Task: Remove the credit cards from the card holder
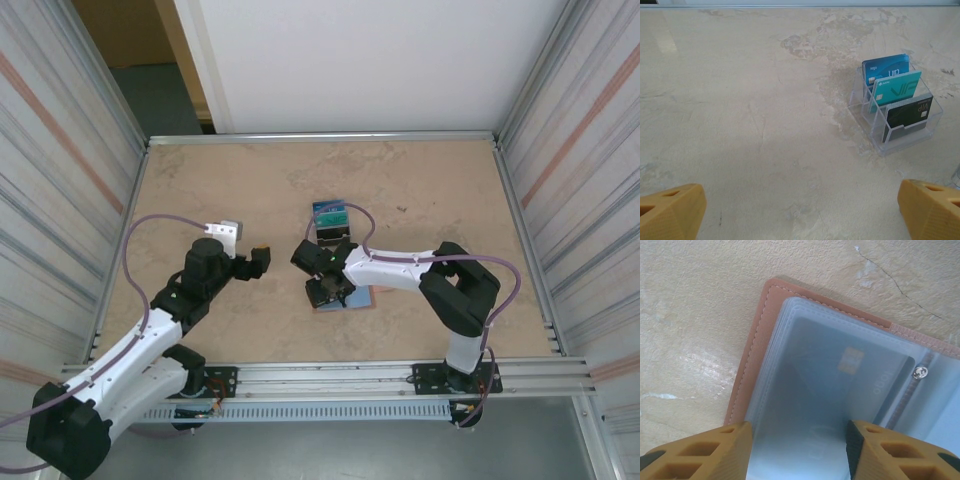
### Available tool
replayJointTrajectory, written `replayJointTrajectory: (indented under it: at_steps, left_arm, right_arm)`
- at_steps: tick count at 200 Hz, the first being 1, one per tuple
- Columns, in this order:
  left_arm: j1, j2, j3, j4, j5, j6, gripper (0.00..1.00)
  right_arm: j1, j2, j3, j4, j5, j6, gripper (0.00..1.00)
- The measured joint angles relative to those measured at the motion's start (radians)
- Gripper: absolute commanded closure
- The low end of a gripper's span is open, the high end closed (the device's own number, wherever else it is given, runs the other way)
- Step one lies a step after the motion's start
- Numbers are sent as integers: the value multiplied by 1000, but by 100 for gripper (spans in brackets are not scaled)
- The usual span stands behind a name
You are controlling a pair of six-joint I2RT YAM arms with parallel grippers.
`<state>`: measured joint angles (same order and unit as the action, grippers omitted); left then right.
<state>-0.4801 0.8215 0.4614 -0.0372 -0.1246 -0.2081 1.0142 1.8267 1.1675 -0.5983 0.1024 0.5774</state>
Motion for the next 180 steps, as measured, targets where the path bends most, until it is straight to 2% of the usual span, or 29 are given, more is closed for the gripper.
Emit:
replayJointTrajectory:
  at_steps: [36, 63, 113, 142, 180]
  left_arm:
    - [0, -1, 0, -12, 4, 0, 1]
    - [-10, -4, 10, -27, 8, 1, 1]
    - [-124, -5, 68, -49, -39, 29, 1]
    - [-189, 29, 106, -48, -85, 51, 1]
    - [-216, 87, 130, -48, -117, 65, 1]
  right_arm:
    - [-19, -19, -33, 49, -37, 19, 64]
    - [-43, -40, -65, 79, -66, 23, 67]
    - [-66, -63, -88, 89, -74, 22, 77]
    - [-67, -78, -92, 63, -33, 22, 75]
    - [-67, -102, -97, 19, 35, 28, 67]
